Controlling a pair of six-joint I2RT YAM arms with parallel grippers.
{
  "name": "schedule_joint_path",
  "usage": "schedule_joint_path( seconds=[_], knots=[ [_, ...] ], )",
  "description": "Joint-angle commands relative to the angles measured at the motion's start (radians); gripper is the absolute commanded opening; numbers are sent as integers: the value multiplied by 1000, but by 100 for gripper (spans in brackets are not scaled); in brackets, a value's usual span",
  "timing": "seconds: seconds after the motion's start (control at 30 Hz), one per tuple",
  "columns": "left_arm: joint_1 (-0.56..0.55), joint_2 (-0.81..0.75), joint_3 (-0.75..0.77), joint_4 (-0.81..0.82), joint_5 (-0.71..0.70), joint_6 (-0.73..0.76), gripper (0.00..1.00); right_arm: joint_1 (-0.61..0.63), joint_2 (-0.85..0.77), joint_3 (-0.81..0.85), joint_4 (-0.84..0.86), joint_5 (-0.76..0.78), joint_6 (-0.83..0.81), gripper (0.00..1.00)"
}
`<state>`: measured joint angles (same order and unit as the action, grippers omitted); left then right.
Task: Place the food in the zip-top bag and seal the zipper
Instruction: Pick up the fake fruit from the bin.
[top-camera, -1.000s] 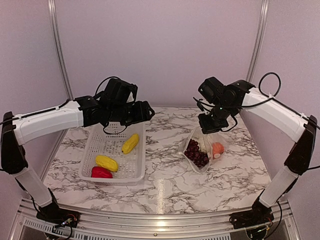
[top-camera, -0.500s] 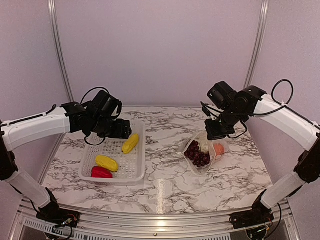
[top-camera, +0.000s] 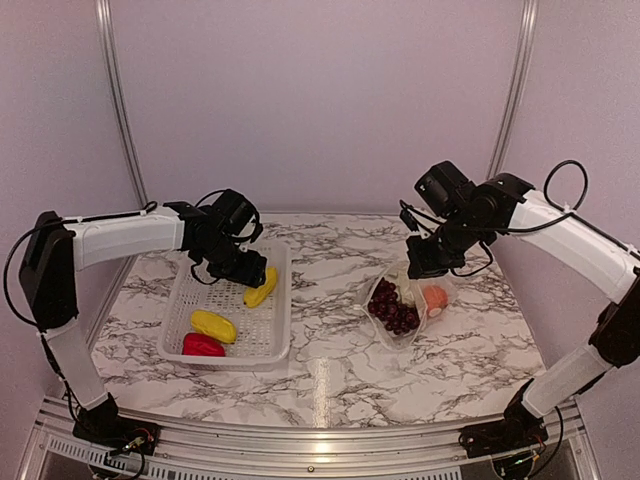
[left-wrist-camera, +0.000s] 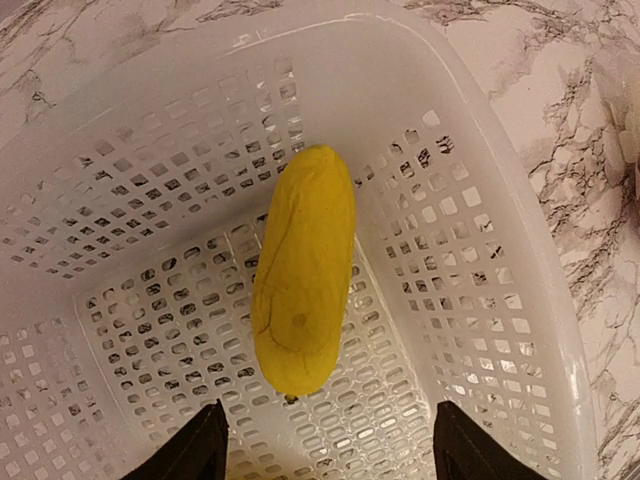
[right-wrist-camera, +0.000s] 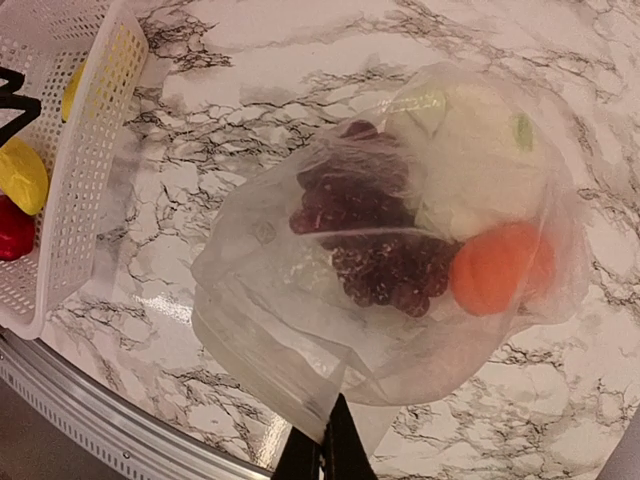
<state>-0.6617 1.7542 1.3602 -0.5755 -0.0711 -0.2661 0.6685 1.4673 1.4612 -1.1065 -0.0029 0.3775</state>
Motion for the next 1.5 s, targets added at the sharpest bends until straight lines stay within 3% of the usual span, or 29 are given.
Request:
schedule_joint_path(
  seconds=[0.0, 0.33, 0.8, 1.27, 1.47],
  knots=[
    [40, 106, 84, -18, 43, 79, 71, 6, -35, -3, 24, -22, 6, 0],
    [57, 271, 196, 8, 100, 115, 67, 6, -48, -50, 38, -34, 17, 0],
    [59, 357, 287, -106, 0, 91, 53, 6, -64, -85, 59, -55, 37, 0],
    [59, 304, 322, -186, -1, 94, 27, 5, -62, -87, 74, -78, 41, 0],
    [57, 161, 380, -265, -1, 28, 26, 10, -68, -80, 90, -95, 64, 0]
  ],
)
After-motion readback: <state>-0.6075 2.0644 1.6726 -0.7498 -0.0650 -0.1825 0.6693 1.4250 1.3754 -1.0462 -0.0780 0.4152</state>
